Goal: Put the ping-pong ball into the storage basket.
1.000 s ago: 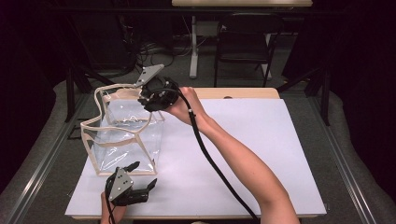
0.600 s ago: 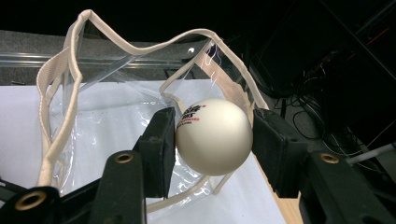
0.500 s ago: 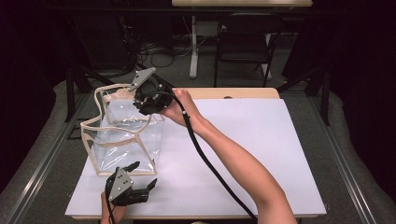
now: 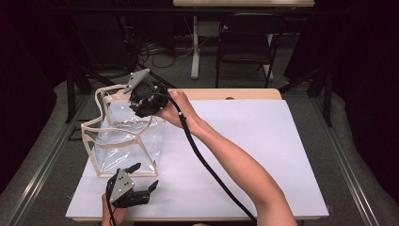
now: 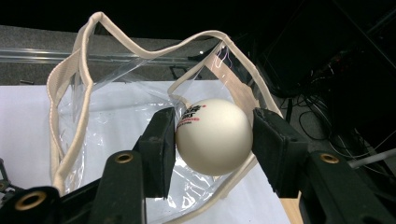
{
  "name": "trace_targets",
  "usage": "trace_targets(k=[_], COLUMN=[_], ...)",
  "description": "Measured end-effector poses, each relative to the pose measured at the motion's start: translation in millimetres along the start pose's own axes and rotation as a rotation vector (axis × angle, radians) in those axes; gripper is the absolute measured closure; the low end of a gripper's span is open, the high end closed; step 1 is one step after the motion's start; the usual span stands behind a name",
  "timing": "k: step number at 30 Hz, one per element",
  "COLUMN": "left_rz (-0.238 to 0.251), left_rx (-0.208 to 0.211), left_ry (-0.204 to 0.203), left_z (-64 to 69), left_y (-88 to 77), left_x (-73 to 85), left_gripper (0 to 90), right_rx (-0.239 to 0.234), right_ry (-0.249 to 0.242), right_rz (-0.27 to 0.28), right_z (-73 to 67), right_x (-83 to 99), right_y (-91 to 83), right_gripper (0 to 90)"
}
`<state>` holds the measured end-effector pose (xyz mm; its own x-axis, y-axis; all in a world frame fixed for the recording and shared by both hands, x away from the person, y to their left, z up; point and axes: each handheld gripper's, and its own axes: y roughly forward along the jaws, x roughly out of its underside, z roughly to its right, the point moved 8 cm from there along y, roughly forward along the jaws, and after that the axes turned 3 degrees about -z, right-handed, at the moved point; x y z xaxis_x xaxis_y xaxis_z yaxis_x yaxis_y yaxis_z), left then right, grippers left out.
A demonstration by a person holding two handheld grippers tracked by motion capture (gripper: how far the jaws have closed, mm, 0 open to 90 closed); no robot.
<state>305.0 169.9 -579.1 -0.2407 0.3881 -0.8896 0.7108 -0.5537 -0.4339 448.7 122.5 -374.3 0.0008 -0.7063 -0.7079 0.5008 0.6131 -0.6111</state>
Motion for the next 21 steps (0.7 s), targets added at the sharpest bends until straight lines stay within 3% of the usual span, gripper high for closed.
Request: trace_targets(k=[21], left_rz=[0.000], left_rx=[0.000], left_ry=[0.003], left_z=[0.0], left_y=[-0.1], left_x=[-0.1], left_gripper=[16.0], right_rx=[-0.035], right_ry=[-0.018], right_rz=[-0.065], right_z=[-9.6], right_x=[1.4], right_y=[14.0], right_gripper=[50.9])
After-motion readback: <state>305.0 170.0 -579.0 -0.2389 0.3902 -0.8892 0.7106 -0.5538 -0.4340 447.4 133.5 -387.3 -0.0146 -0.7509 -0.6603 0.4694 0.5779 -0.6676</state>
